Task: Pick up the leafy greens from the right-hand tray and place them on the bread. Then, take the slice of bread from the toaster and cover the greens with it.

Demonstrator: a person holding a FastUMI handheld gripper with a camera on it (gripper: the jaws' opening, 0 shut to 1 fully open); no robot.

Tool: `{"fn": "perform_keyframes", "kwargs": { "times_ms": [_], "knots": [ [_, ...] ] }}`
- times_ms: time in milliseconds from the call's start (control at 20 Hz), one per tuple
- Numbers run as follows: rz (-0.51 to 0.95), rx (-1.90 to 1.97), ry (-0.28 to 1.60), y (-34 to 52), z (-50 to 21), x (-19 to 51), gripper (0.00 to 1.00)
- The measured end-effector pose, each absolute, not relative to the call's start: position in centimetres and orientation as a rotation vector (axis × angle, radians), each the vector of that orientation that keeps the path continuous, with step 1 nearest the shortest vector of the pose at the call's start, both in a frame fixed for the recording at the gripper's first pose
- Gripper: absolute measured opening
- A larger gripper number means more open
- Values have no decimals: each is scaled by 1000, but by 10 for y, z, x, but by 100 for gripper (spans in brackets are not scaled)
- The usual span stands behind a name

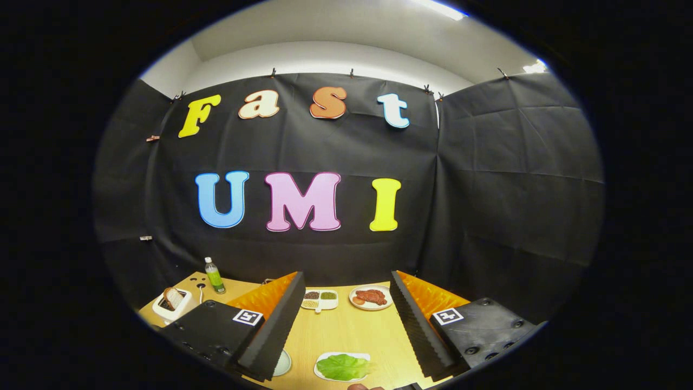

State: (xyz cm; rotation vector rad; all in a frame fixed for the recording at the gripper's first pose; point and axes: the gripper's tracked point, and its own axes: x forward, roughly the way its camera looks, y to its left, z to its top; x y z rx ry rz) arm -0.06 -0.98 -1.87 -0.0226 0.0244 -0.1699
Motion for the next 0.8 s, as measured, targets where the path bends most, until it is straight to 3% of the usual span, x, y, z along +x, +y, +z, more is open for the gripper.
{"fn": "perform_keyframes", "kwargs": {
  "times_ms": [800],
  "knots": [
    [-69,61,442,-11,-193,22,97]
  ]
}}
